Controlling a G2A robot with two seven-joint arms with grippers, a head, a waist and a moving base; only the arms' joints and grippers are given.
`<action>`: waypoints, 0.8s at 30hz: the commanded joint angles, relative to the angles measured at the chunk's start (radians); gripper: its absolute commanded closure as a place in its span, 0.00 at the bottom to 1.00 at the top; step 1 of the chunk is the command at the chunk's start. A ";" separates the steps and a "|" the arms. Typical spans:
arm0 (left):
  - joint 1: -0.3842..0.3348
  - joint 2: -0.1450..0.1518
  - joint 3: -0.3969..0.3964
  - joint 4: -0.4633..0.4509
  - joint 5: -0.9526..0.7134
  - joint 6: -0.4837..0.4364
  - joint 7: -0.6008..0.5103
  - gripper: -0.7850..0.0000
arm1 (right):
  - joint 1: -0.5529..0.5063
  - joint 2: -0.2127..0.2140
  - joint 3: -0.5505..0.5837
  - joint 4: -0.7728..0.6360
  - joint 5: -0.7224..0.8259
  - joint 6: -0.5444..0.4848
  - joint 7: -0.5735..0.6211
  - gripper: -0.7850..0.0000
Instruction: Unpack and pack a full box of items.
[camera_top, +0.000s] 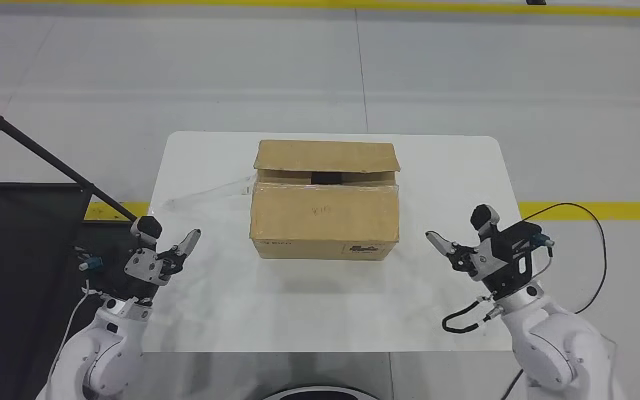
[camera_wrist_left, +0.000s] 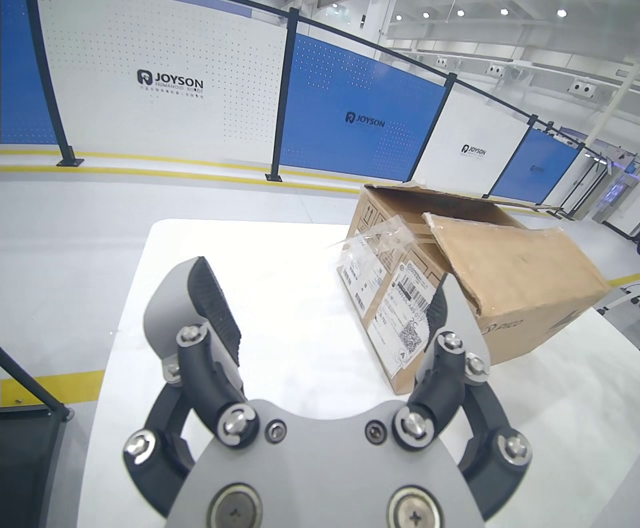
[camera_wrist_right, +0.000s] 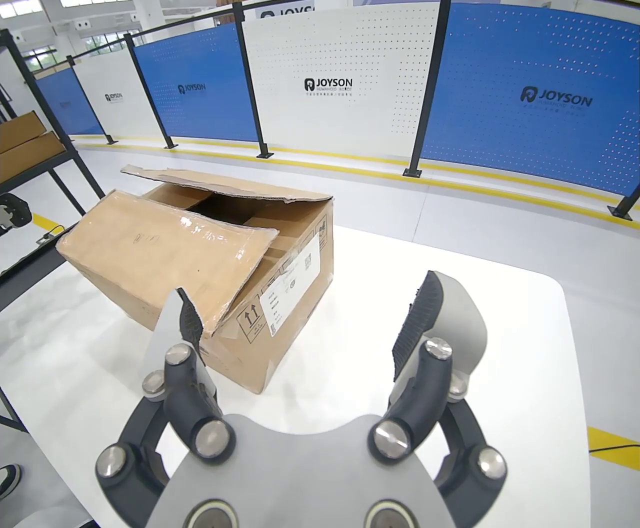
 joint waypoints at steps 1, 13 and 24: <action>0.000 0.000 0.000 0.000 0.000 0.000 0.000 0.00 | 0.000 0.000 0.000 0.000 0.000 0.000 0.000 0.00; -0.075 0.001 0.015 0.002 -0.137 -0.084 -0.099 0.00 | 0.229 0.010 -0.065 0.166 0.367 -0.179 0.251 0.00; -0.096 0.001 -0.001 0.029 -0.208 -0.117 -0.134 0.00 | 0.537 0.026 -0.172 0.460 0.821 -0.200 0.641 0.00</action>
